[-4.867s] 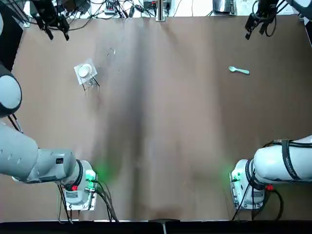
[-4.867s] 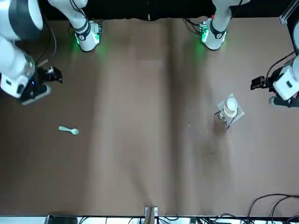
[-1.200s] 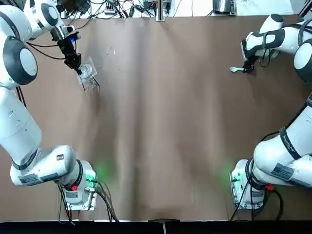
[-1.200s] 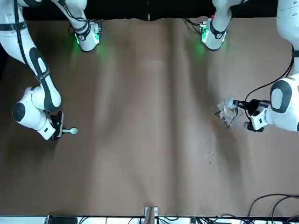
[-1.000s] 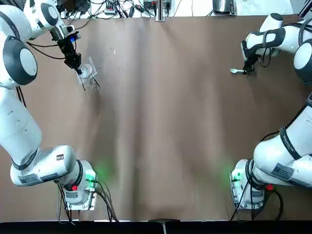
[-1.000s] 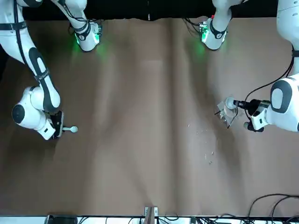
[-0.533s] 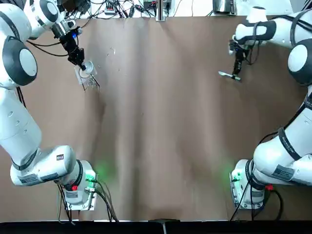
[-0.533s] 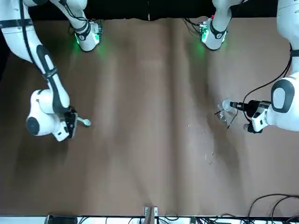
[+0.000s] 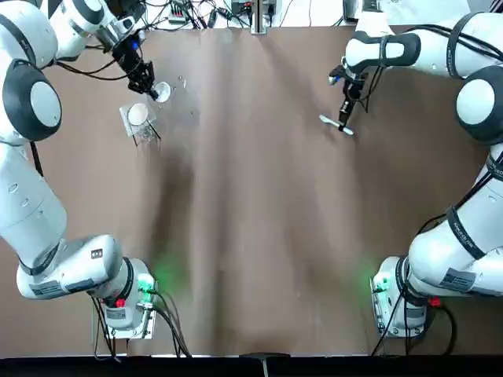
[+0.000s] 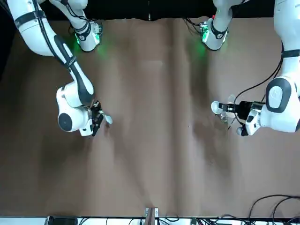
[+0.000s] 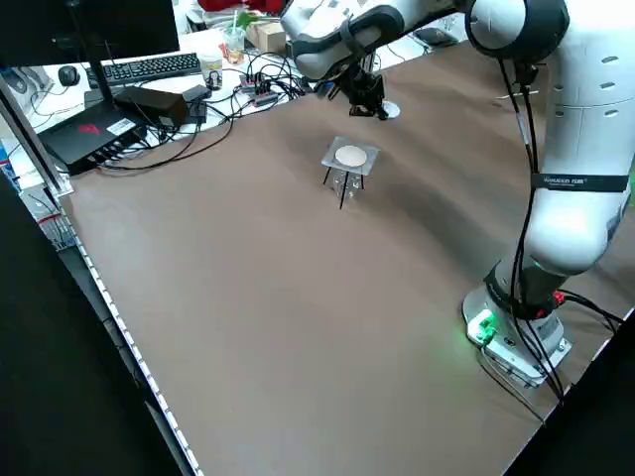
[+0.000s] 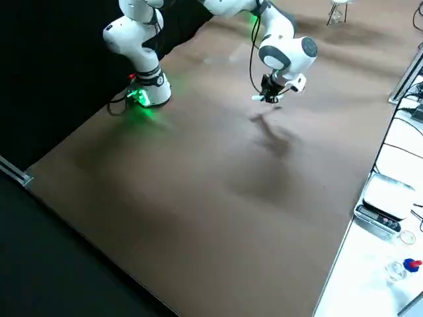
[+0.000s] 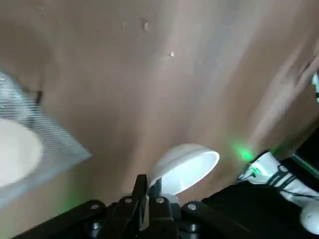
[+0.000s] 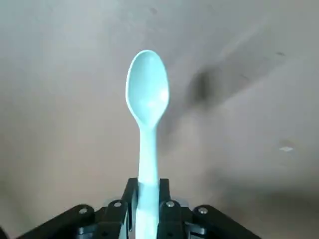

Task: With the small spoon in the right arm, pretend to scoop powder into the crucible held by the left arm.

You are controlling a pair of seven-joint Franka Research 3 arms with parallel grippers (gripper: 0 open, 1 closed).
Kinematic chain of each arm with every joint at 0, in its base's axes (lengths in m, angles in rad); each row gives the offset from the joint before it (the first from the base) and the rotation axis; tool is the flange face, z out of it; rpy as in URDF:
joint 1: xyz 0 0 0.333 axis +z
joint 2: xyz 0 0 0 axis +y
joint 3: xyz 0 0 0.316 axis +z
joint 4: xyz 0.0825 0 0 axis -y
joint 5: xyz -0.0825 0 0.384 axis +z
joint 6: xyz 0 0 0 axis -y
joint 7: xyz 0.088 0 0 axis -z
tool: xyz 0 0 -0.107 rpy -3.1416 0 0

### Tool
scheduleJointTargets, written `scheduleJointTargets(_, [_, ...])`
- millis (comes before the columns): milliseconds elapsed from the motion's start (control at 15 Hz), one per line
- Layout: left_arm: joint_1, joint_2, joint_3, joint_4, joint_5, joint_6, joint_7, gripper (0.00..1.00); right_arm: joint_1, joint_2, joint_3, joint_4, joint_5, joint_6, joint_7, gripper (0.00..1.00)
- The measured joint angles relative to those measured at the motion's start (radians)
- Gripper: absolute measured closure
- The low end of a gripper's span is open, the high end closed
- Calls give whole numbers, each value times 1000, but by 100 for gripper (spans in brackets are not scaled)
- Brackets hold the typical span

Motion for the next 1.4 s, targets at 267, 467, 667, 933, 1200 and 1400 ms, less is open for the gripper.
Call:
scheduleJointTargets(267, [-32,0,-54,26,-20,0,-163,94,52,0,28,0,112,-9,163,79])
scheduleJointTargets(467, [-71,0,-67,32,-20,0,-266,94,136,0,31,0,179,-8,293,79])
scheduleJointTargets(667, [-133,1,-72,55,-21,1,-390,94,220,0,32,12,285,2,378,79])
scheduleJointTargets(933, [-215,25,-73,114,-38,9,-504,94,307,1,31,42,366,24,478,79])
scheduleJointTargets(1200, [-268,69,-73,147,-85,102,-555,94,400,27,30,50,401,149,668,79])
scheduleJointTargets(1400, [-330,105,-74,151,-88,186,-594,94,462,111,27,140,404,174,853,79])
